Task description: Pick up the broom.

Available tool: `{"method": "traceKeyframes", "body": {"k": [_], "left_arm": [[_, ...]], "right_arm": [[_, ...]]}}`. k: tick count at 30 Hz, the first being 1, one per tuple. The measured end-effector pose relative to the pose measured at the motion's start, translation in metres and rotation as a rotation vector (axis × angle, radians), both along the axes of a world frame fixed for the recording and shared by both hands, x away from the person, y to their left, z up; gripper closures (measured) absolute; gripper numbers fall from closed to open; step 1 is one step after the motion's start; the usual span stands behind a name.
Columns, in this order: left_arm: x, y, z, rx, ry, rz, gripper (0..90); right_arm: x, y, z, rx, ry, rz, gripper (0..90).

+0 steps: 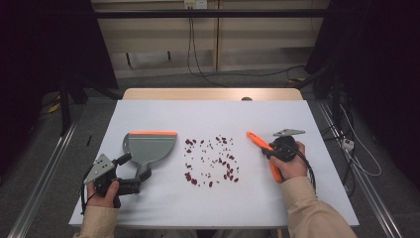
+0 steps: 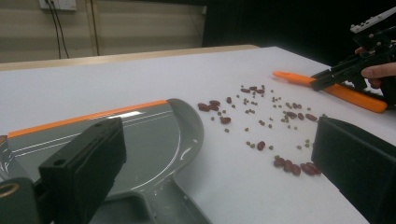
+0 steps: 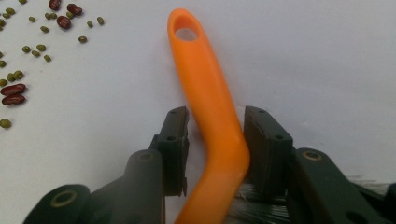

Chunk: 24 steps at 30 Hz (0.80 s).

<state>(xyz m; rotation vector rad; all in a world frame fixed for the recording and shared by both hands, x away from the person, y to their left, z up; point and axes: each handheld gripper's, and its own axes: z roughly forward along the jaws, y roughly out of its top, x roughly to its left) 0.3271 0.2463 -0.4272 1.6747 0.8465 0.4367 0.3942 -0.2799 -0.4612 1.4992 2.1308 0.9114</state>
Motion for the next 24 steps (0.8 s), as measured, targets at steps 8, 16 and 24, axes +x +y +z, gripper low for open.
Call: {"method": "traceKeyframes", "body": {"k": [8, 16, 24], "left_arm": [[0.001, -0.004, 0.001, 0.005, -0.005, -0.008, 2.9], [0.003, -0.008, 0.002, 0.008, -0.010, -0.015, 3.0], [0.002, -0.011, 0.002, 0.015, -0.014, -0.028, 2.9]], "right_arm": [[0.001, -0.003, -0.002, 0.021, 0.005, -0.017, 66.9], [0.003, 0.003, 0.002, -0.008, 0.030, -0.040, 68.0], [0.008, 0.006, 0.008, -0.030, 0.069, -0.059, 69.4]]}}
